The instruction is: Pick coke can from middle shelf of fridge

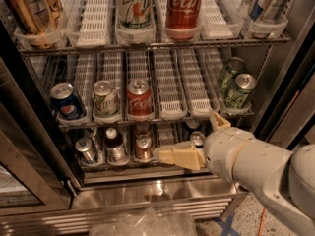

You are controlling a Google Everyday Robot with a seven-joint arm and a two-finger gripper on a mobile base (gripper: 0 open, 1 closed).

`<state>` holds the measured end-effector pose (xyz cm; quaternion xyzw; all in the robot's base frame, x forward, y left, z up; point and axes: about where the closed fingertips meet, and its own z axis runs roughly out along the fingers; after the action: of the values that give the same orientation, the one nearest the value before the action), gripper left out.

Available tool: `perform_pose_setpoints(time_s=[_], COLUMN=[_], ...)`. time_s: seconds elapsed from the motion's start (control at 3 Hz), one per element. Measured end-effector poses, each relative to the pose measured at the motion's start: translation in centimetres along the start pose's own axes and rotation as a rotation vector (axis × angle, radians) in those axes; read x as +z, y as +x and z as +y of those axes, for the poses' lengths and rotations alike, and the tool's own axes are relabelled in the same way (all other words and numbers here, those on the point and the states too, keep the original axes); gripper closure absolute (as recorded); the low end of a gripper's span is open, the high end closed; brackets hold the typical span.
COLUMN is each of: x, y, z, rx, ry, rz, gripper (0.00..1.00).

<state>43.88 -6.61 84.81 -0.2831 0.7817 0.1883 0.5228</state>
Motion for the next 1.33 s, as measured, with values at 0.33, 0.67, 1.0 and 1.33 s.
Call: perform_pose_setpoints(time_s=[0.33, 0.67, 1.0, 1.33], x=[0.5, 0.7, 0.6, 0.3], y=[-1.3, -1.1, -0.9, -0.9], z=[1.4, 1.1, -1.3, -1.0], rx=[-0.017, -0.009, 0.039, -0.002], ry=[0.01, 0.033, 0.129, 0.17], rz=[-0.035, -0.037, -0.074, -0.075], gripper=[0.0, 0.0, 0.0, 0.0])
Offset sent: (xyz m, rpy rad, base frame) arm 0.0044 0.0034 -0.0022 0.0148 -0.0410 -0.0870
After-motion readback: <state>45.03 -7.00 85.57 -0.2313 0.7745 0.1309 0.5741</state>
